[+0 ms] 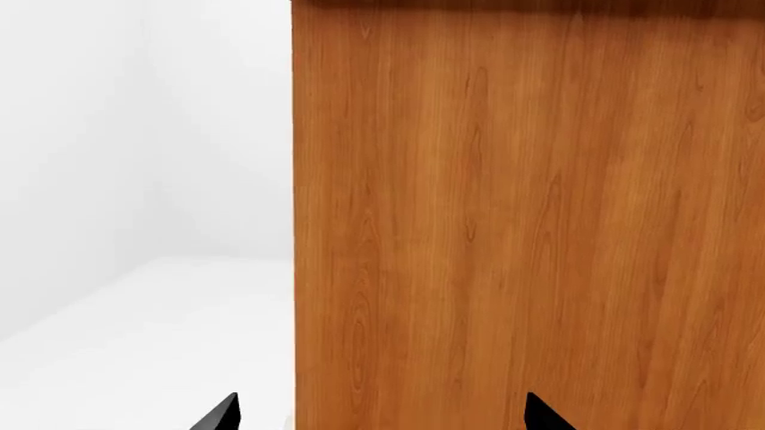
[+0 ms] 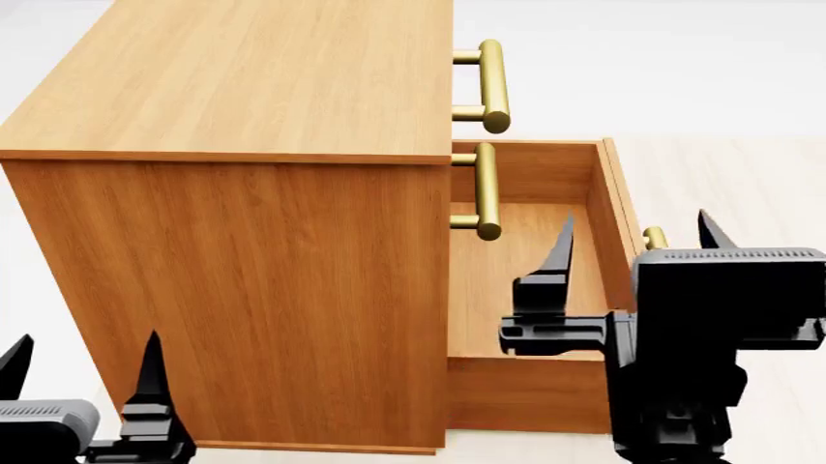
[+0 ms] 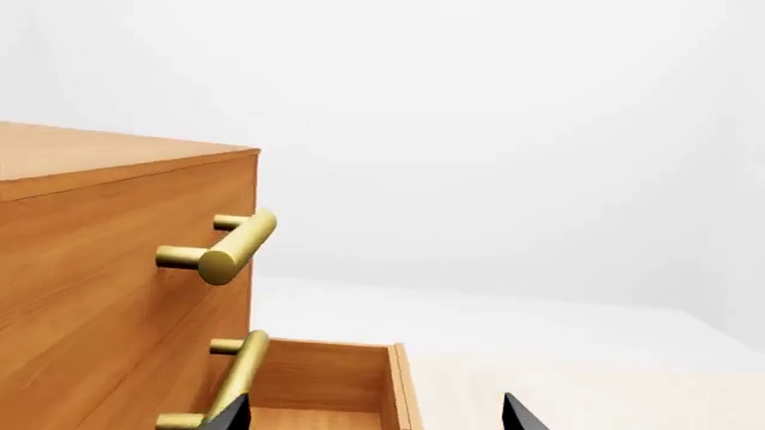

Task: Close the bottom drawer of the cabinet.

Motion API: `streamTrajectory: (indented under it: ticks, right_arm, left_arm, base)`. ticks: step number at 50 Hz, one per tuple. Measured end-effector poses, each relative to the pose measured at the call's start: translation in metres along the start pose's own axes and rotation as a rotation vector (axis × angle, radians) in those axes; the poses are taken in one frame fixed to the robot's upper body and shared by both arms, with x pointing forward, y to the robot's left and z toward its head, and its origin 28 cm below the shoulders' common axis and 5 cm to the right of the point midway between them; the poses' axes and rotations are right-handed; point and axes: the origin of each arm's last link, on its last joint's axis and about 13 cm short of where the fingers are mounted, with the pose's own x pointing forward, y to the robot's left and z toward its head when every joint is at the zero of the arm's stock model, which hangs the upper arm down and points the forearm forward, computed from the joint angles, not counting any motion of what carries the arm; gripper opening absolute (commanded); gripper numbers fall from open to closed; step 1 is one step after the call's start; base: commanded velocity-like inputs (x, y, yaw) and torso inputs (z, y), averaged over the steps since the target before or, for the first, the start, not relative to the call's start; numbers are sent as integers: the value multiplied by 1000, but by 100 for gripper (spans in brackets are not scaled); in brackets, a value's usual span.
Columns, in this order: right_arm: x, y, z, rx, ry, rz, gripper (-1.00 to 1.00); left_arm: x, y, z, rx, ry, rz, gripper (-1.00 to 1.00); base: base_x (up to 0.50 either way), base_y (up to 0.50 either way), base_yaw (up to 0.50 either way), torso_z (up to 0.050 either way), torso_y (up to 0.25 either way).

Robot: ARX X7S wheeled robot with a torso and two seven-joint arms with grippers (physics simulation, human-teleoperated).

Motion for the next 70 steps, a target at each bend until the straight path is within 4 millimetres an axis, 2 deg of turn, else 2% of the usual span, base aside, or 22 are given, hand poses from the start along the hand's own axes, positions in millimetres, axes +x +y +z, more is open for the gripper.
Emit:
streamTrajectory:
  ticks: [17,28,42,52,60,70]
  right_arm:
    - [21,-49,7,-64,18,-75,100]
    - [34,-77,-8,-78,92,-99,100]
    - [31,-106,-43,-55,182,-158,100]
    - [19,-121,-82,-16,231,-219,100]
    - [11,-127,-113,9,267,-248,100]
    - [6,-123,-142,25,305,-230,100]
  left_arm:
    - [1,5,-6,9,13,13,100]
    - [0,7,-10,11,21,16,100]
    - [0,8,-12,10,26,18,100]
    - [-1,8,-15,11,32,16,100]
    - [-2,7,-17,13,36,12,100]
    - [-3,7,-19,14,41,10,100]
  base:
    - [0,0,0,0,0]
    - [0,0,0,0,0]
    - [0,0,0,0,0]
    - [0,0,0,0,0]
    - [0,0,0,0,0]
    - [0,0,0,0,0]
